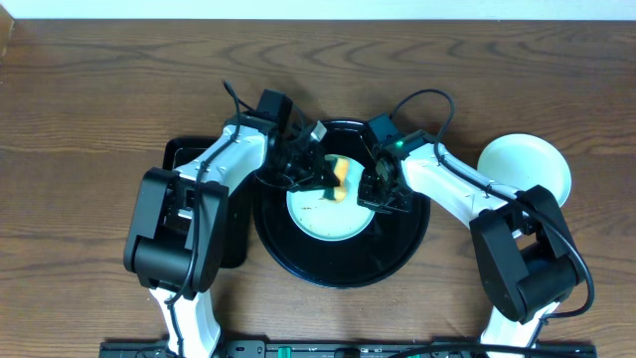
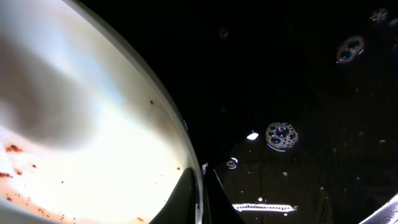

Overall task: Clean dirty plates on tray and stack at the side
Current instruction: 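Scrub the blue plate with the sponge while the right gripper holds rim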

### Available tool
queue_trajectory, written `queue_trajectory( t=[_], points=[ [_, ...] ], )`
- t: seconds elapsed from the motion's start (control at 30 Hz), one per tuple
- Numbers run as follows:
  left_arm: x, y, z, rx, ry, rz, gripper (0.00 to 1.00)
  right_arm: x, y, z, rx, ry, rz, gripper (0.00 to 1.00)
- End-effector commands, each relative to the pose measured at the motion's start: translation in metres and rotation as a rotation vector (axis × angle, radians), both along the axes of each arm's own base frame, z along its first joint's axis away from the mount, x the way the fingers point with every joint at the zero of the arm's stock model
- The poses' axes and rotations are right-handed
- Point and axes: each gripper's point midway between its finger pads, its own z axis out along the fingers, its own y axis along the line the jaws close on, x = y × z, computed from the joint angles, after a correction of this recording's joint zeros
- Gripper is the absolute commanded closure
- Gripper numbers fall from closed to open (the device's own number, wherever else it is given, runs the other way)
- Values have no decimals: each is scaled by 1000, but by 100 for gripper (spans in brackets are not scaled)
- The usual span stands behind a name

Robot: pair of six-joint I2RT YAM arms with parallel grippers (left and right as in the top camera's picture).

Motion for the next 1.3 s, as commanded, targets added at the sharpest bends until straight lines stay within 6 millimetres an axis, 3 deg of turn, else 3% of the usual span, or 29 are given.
queue_trajectory(
  t=[0.0, 0.1, 0.33, 0.63, 0.83, 0.93, 1.1, 1.27],
  points=[
    [-12, -18, 18, -59, 2, -52, 93, -2, -23, -17, -93, 15, -8, 99],
    [-26, -24, 5, 1, 33, -67, 93, -2, -23, -17, -93, 15, -8, 99],
    [-25, -11, -21, 163, 41, -33, 93, -3, -24, -17, -95, 19, -8, 99],
    [-39, -7, -68, 214, 175, -36, 93, -3, -24, -17, -94, 17, -8, 99],
    [-47, -14, -84, 189, 223, -53, 92, -3, -24, -17, -95, 19, -8, 99],
    [-44, 9, -98, 334, 218, -17, 93, -5, -25, -17, -98, 24, -8, 99],
    [-42, 71, -115, 610, 222, 29, 93, -7, -26, -17, -102, 31, 0, 99],
    [-42, 137, -119, 848, 243, 73, 92, -6, -25, -17, -101, 30, 0, 99]
  ],
)
